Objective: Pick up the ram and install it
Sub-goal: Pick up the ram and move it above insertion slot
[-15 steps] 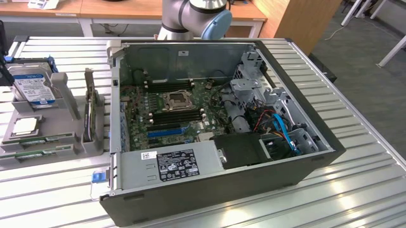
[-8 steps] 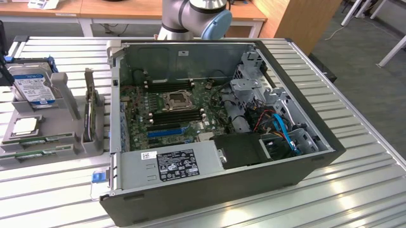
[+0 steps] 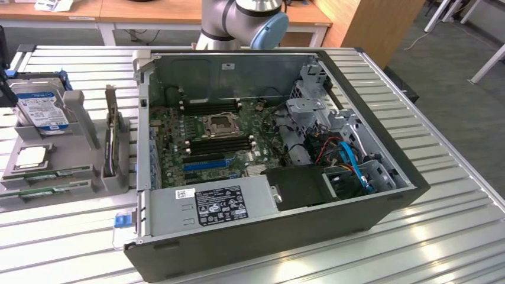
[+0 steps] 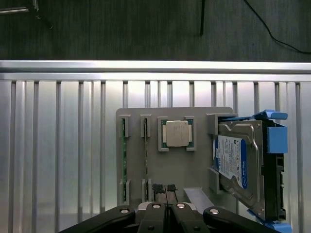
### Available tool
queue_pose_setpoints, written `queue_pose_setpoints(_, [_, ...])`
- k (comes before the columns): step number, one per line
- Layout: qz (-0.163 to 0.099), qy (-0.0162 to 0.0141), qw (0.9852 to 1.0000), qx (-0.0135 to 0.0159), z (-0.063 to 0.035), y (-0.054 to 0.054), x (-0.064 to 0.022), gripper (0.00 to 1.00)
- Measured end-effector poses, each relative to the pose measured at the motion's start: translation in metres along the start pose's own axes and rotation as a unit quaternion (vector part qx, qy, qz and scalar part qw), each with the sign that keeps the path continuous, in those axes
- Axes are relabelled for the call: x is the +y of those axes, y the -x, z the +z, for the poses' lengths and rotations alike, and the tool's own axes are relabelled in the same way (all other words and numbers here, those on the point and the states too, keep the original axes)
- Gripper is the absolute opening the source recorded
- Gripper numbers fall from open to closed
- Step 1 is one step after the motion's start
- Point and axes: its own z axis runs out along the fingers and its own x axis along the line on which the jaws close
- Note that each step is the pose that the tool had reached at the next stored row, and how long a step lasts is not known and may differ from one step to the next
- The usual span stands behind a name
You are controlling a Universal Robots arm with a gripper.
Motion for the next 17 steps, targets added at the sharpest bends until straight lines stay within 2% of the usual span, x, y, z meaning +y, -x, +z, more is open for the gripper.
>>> queue_pose_setpoints(4, [0.000,0.0000,1.0000,0.0000,0.0000,0.0000,0.0000,0.11])
queue_pose_setpoints(5, [0.000,0.0000,1.0000,0.0000,0.0000,0.0000,0.0000,0.17])
queue_pose_setpoints(6, [0.000,0.0000,1.0000,0.0000,0.0000,0.0000,0.0000,0.17])
queue_pose_setpoints(7, [0.000,0.0000,1.0000,0.0000,0.0000,0.0000,0.0000,0.24])
queue_pose_setpoints(17, [0.000,0.0000,1.0000,0.0000,0.0000,0.0000,0.0000,0.24])
